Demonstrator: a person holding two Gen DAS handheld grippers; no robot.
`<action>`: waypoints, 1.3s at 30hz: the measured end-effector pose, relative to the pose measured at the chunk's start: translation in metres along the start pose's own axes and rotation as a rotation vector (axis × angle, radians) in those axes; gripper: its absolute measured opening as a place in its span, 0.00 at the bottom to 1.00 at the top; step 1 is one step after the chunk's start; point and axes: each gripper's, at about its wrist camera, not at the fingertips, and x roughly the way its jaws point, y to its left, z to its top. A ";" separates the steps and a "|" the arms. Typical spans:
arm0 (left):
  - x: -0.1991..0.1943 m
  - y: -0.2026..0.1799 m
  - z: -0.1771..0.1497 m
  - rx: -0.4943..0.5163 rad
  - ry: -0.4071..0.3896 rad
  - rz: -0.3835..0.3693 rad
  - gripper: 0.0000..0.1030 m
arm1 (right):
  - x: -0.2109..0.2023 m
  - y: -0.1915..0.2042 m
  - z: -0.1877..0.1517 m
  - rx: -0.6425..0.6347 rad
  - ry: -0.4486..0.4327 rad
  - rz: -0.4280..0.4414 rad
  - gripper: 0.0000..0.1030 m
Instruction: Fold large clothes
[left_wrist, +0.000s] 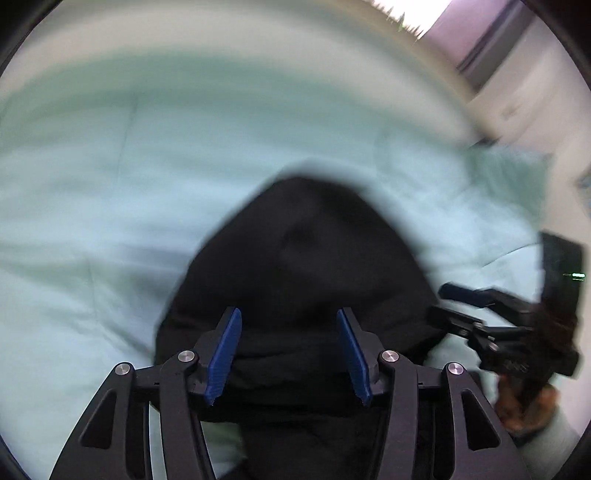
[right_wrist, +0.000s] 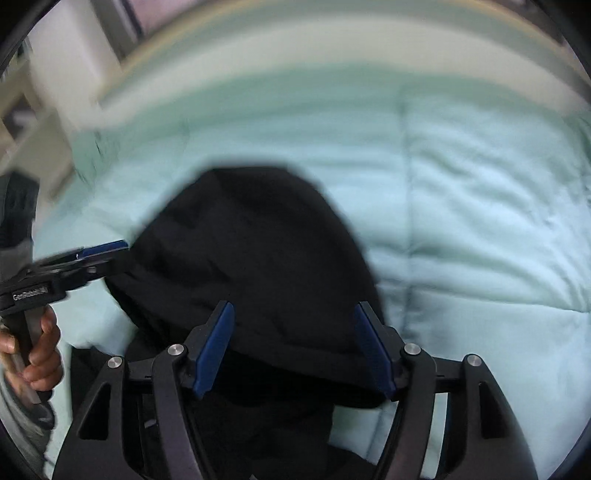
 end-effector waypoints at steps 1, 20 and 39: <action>0.019 0.007 -0.007 -0.010 0.033 0.018 0.53 | 0.020 0.002 -0.007 -0.013 0.041 -0.018 0.68; -0.039 0.038 0.027 -0.005 -0.111 0.035 0.61 | 0.000 -0.063 -0.006 0.087 0.025 0.067 0.69; -0.034 0.028 0.001 0.041 -0.094 -0.150 0.12 | 0.031 -0.008 0.015 -0.170 0.085 0.182 0.20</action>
